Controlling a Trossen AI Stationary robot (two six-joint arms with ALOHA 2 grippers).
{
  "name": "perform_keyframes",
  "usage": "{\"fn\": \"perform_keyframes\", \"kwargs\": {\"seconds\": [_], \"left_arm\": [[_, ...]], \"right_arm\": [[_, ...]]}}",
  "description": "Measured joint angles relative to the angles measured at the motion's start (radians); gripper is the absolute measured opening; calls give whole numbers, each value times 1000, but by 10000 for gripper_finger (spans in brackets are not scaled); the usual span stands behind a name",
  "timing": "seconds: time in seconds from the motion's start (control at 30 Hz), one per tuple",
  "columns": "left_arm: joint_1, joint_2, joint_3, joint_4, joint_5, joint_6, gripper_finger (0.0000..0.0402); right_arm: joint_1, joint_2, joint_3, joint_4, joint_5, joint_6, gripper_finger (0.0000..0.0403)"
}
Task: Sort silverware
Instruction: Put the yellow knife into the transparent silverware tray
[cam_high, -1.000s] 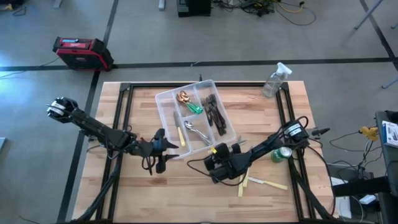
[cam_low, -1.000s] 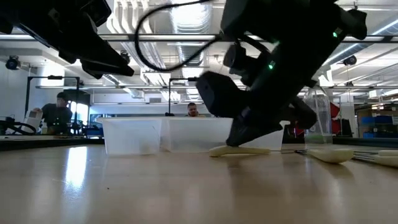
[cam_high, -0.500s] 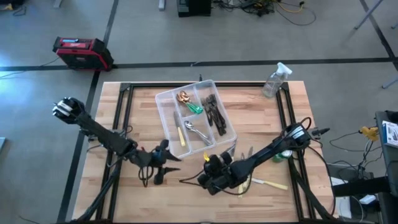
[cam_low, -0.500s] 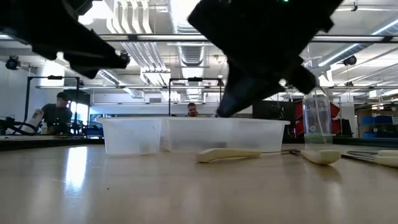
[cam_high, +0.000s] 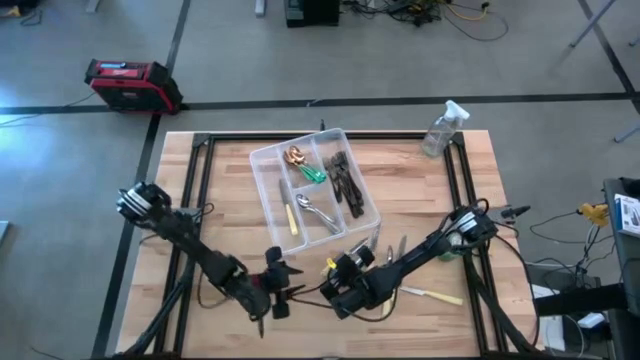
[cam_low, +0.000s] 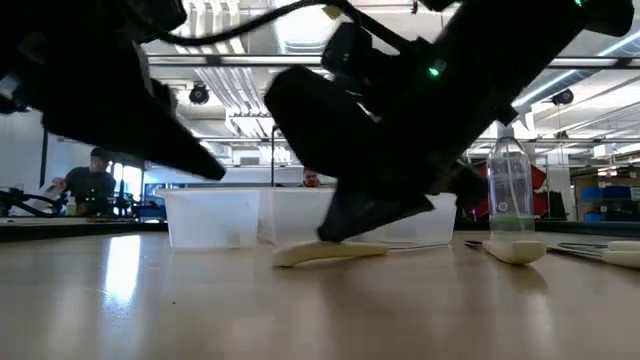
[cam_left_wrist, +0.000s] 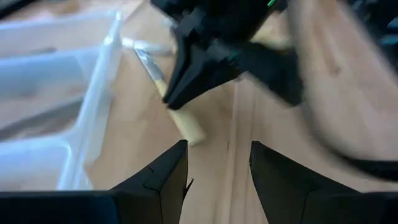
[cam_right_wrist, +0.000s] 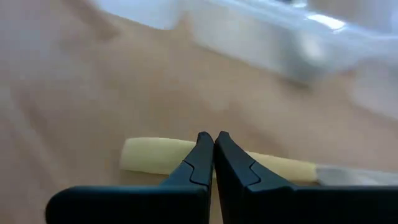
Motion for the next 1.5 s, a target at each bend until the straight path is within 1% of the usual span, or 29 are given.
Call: {"fn": "perform_keyframes", "kwargs": {"seconds": [0.1,0.17,0.23,0.3,0.4,0.5,0.6,0.67,0.73,0.87,0.93,1.1,1.37,1.43,1.5], "left_arm": [[-13,43,83,-201,-2,-127,158],[-32,63,124,-315,-2,-208,158],[-56,82,149,-369,-3,-270,158],[-79,92,154,-361,-21,-326,158],[-106,116,154,-284,-110,-411,158],[-120,155,154,-162,-151,-418,158],[-120,212,155,-39,-160,-412,158],[-118,262,165,10,-166,-412,158],[-113,312,193,24,-176,-421,158],[-103,382,258,-26,-247,-470,158],[-94,402,282,-65,-263,-484,158],[-69,450,319,-127,-247,-523,158],[-61,471,330,-254,-237,-616,154],[-60,471,329,-274,-237,-620,137],[-60,471,328,-284,-237,-622,99]], "right_arm": [[9,12,8,100,-23,-10,0],[13,12,22,152,-49,-48,0],[22,0,39,155,-50,-85,0],[25,-25,53,158,-44,-111,0],[30,-61,58,147,-7,-140,0],[34,-71,58,110,16,-136,0],[43,-73,58,51,19,-84,0],[50,-70,58,23,23,-49,0],[59,-67,58,-7,33,-12,0],[85,-64,57,-17,38,43,0],[97,-63,57,-18,38,68,0],[121,-63,57,-19,41,114,0],[127,-63,57,-18,41,104,0],[126,-63,57,-17,42,103,0],[126,-63,57,-18,42,101,0]]}}
